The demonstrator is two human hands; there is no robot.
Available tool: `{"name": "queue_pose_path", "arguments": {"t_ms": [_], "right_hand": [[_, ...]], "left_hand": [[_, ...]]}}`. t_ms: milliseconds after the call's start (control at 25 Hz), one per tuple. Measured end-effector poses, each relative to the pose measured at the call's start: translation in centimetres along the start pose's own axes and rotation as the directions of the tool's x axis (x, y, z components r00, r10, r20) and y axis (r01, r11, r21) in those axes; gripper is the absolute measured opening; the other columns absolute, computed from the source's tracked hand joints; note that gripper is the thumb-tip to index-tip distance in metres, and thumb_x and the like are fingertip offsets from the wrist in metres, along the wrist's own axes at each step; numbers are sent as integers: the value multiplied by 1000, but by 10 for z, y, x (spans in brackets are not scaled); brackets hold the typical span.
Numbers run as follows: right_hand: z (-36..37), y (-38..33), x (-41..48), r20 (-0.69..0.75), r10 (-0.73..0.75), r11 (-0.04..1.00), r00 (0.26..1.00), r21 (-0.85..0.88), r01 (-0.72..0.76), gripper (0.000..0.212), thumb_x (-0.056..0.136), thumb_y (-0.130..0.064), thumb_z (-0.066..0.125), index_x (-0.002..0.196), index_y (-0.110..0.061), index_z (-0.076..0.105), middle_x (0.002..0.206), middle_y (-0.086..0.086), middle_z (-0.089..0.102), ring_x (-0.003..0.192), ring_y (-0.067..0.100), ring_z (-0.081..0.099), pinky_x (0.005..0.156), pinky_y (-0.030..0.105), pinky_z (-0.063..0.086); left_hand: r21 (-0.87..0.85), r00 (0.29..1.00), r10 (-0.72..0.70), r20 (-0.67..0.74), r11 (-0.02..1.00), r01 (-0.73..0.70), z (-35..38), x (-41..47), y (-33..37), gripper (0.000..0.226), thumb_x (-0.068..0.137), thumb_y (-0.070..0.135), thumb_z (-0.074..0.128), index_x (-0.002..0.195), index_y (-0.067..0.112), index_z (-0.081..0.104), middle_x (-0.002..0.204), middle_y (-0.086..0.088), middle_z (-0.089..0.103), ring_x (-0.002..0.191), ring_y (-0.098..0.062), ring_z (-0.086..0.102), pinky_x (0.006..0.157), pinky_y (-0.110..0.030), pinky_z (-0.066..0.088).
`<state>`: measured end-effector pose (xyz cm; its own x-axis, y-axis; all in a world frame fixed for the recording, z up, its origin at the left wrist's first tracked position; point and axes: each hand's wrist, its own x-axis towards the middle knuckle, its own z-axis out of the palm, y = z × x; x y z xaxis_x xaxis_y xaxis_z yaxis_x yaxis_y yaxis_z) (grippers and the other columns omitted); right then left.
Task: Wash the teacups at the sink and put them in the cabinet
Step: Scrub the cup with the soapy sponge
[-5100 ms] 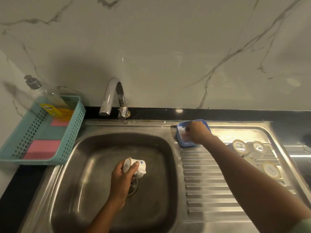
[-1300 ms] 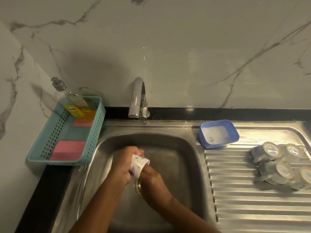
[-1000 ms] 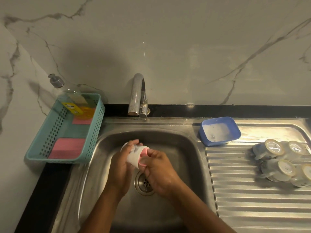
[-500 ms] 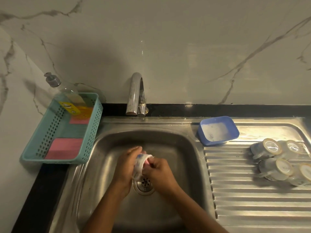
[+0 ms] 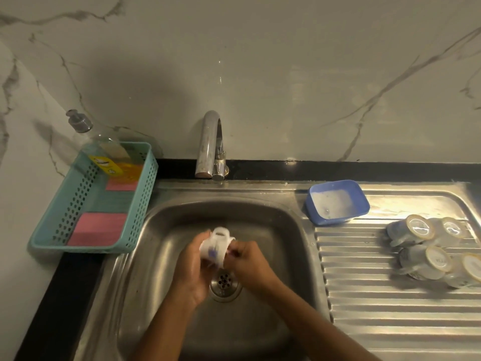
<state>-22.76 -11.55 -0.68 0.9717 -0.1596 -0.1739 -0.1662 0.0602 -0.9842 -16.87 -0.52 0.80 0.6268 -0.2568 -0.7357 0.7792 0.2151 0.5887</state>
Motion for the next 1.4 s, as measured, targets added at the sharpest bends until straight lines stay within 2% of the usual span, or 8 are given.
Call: {"name": "queue_pose_path", "arguments": {"t_ms": [120, 200, 280, 400, 560, 720, 1000, 1400], "right_hand": [[23, -22, 4, 84, 163, 852, 983, 491, -183, 24, 97, 6, 52, 114, 7, 70, 104, 14, 76, 99, 20, 73, 90, 30, 57], [33, -11, -1, -97, -104, 993, 990, 51, 109, 25, 97, -2, 54, 114, 1, 72, 109, 11, 75, 105, 17, 70, 93, 36, 56], [19, 12, -3, 113, -412, 729, 904, -554, 402, 23, 90, 0, 56, 108, -2, 71, 109, 11, 70, 102, 16, 64, 86, 37, 56], [-9, 27, 4, 443, -280, 408, 852, -749, 523, 30, 86, -9, 63, 116, -13, 69, 127, 2, 63, 113, 18, 62, 82, 37, 58], [-25, 3, -17, -160, -222, 864, 962, -489, 118, 21, 90, -28, 69, 72, -19, 74, 71, -8, 71, 62, 1, 61, 57, 18, 48], [-55, -5, -4, -449, 74, 939, 891, -270, -214, 17, 93, -8, 65, 81, -11, 77, 62, -3, 70, 54, 8, 64, 50, 19, 49], [-13, -23, -11, -13, 63, 965, 998, -253, -65, 21, 102, -29, 58, 101, -18, 76, 90, 3, 75, 79, 19, 71, 73, 38, 59], [-11, -22, -3, -76, 81, 926, 994, -362, -103, 16, 105, -25, 51, 91, -34, 52, 90, -8, 64, 77, -4, 62, 63, 14, 48]], "left_hand": [[-187, 975, 203, 93, 965, -183, 14, -15, 14, 30, 91, 29, 57, 97, 3, 72, 87, -17, 70, 77, -24, 69, 69, -30, 58], [-196, 985, 168, -38, 965, -172, 23, -5, 16, 21, 91, 23, 61, 83, 6, 69, 76, -14, 68, 69, -25, 68, 68, -32, 58], [-134, 985, 49, -163, 988, -71, 23, 5, 14, 22, 88, 21, 64, 71, 6, 64, 61, -9, 64, 52, -21, 63, 54, -27, 55], [-114, 981, -129, -143, 987, 113, 13, 15, 3, 25, 88, 23, 63, 73, 3, 64, 56, -9, 61, 45, -20, 59, 45, -24, 51], [-79, 991, -66, -120, 995, 56, -1, 20, -3, 27, 77, 20, 78, 97, 3, 71, 79, -17, 70, 62, -26, 66, 57, -34, 55], [72, 994, 80, -79, 995, -74, -13, 14, 1, 20, 83, 18, 77, 88, 0, 70, 75, -20, 70, 57, -24, 68, 51, -27, 55], [238, 964, 261, 54, 934, -267, -8, 10, 5, 67, 81, 59, 65, 108, -3, 65, 98, -29, 72, 83, -35, 72, 70, -39, 61], [327, 927, 372, 48, 871, -366, 3, 10, 16, 30, 94, 33, 67, 97, 5, 57, 70, -7, 66, 64, -25, 69, 55, -33, 54]]}}
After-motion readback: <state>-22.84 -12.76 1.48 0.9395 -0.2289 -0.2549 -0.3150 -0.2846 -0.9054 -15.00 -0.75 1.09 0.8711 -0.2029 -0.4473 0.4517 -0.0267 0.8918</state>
